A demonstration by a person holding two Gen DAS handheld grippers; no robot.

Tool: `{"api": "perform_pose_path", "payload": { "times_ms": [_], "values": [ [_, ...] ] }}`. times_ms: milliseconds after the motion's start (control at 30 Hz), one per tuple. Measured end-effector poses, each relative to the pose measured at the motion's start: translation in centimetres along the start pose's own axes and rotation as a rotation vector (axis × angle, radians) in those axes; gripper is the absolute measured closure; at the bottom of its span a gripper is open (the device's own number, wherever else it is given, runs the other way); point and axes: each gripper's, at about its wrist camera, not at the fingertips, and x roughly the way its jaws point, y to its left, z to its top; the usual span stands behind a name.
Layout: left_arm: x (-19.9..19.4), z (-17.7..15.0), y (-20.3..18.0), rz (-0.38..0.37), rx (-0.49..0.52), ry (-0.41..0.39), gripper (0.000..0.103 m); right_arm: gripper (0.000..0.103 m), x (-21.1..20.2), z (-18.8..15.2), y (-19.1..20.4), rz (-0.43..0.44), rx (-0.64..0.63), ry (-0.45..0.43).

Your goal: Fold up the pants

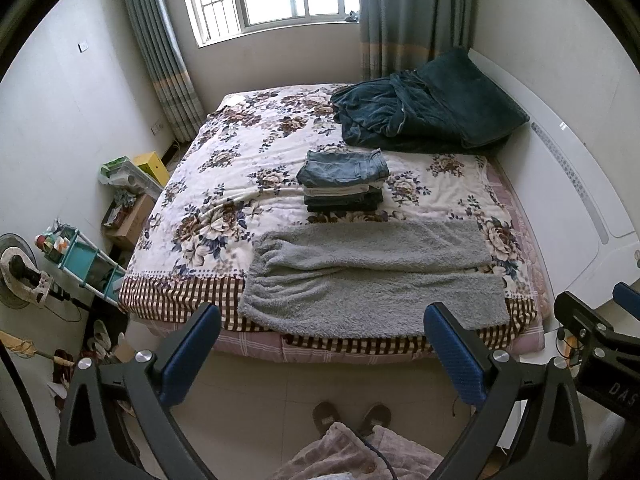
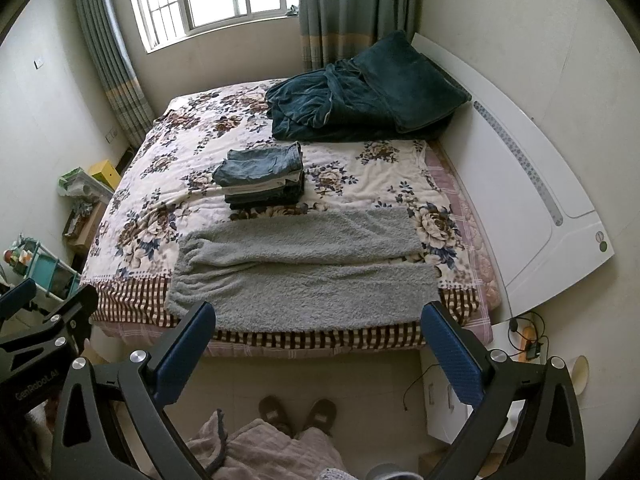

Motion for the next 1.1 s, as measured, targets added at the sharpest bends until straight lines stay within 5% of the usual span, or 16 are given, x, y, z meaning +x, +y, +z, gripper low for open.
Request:
{"api": "perform_pose_path", "payload": {
  "times_ms": [1100],
  "values": [
    [1.0,0.4,-2.2,0.022,-0.044,-0.002,0.000,0.000,0.5,-0.6,-1.1,0.014,0.005,0.008]
  ]
}}
